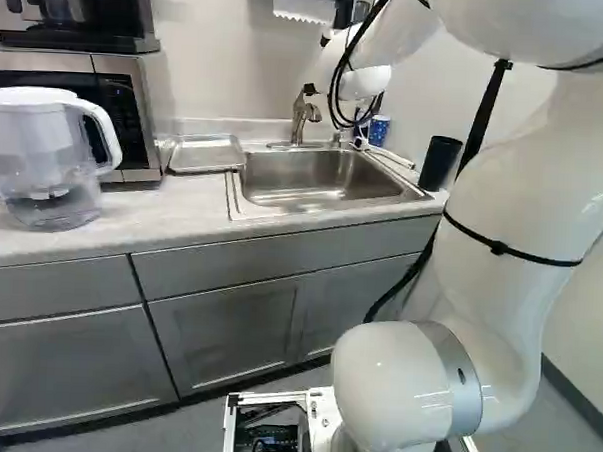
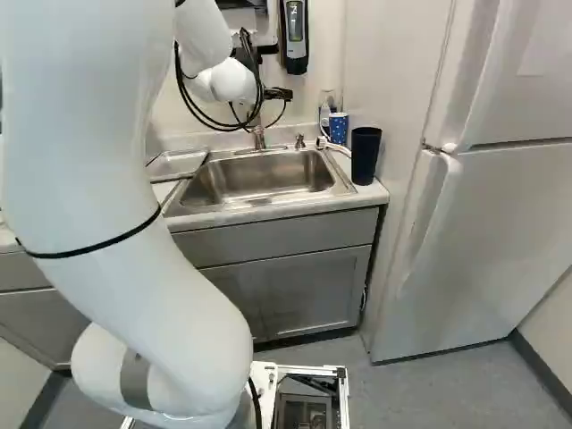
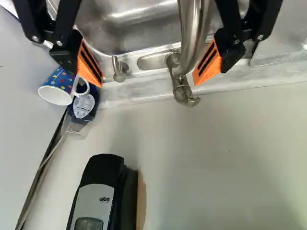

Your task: Rinse the cup and place it in the tray

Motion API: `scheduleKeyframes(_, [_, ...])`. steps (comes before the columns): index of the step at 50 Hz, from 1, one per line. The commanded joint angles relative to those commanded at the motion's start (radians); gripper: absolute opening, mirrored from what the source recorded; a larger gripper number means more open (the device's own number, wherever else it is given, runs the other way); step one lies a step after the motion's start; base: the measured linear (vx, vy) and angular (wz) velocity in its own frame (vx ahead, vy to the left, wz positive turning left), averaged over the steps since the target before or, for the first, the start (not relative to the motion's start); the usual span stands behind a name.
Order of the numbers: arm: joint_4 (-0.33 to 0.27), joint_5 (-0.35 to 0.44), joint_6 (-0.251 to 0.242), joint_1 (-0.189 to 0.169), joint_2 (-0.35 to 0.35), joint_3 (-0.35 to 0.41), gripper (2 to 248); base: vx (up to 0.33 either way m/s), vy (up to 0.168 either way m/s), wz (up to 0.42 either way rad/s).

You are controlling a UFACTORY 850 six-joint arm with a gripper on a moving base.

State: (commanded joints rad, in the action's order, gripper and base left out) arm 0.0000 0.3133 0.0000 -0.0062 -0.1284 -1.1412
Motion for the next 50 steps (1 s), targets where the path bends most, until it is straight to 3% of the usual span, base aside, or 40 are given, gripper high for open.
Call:
scheduleKeyframes(23, [0.000,-0.058,0.000,0.014,-0.074,-0.080,247,0.000,0.000,0.000])
scheduleKeyframes(50, [0.000,-0.057,0.000,0.028,-0.156,-0.173,247,0.000,0.000,0.000])
